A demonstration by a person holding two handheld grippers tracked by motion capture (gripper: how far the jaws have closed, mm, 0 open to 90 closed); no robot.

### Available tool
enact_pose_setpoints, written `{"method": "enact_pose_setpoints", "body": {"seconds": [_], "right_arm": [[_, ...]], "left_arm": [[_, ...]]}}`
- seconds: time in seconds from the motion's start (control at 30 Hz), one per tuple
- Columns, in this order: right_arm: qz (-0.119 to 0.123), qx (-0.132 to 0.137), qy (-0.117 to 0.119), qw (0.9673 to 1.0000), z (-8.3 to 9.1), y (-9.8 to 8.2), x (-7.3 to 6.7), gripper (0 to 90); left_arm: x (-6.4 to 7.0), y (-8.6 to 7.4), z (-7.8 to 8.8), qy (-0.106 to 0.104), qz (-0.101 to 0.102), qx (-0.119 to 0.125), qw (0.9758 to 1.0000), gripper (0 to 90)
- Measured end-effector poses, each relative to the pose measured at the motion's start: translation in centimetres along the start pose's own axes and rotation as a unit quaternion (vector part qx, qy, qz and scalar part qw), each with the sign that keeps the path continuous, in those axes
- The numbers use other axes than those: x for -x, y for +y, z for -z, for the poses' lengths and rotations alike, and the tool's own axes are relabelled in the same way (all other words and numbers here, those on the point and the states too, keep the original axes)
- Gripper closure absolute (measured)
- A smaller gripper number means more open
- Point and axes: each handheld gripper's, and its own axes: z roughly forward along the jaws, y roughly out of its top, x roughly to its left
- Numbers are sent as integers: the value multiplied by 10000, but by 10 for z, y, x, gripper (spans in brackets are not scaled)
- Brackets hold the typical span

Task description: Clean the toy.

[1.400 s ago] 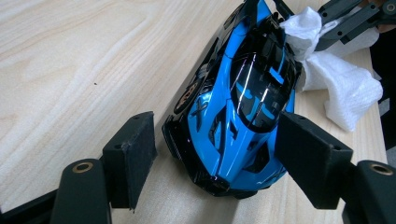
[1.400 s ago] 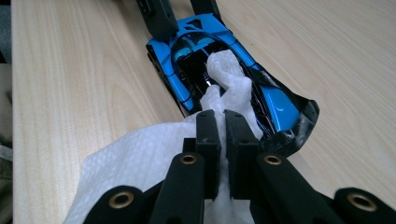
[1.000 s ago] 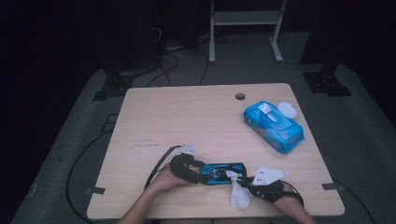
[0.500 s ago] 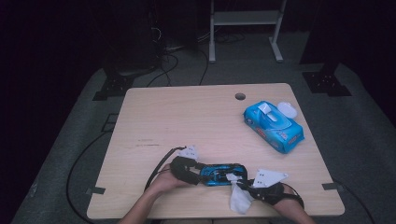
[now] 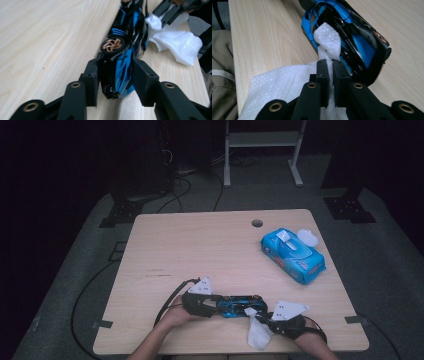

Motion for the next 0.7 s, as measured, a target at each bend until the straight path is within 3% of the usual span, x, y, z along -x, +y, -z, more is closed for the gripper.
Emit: {"method": "enact_pose_setpoints", "body": {"seconds": [0.3, 0.47, 0.57, 0.7], "right_arm": [[-58, 27, -66, 10000, 2, 1, 4, 842], [-105, 59, 9, 9999, 1, 5, 5, 842], [-117, 164, 72, 9998, 3, 12, 2, 843], [-133, 430, 132, 9989, 8, 25, -1, 844]], "left_arm": [[4, 1, 0, 254, -356, 44, 9990, 627], [6, 1, 1, 346, -501, 56, 9981, 631], [4, -1, 2, 351, -490, 100, 9981, 637], [3, -3, 4, 601, -521, 105, 9968, 692]]}}
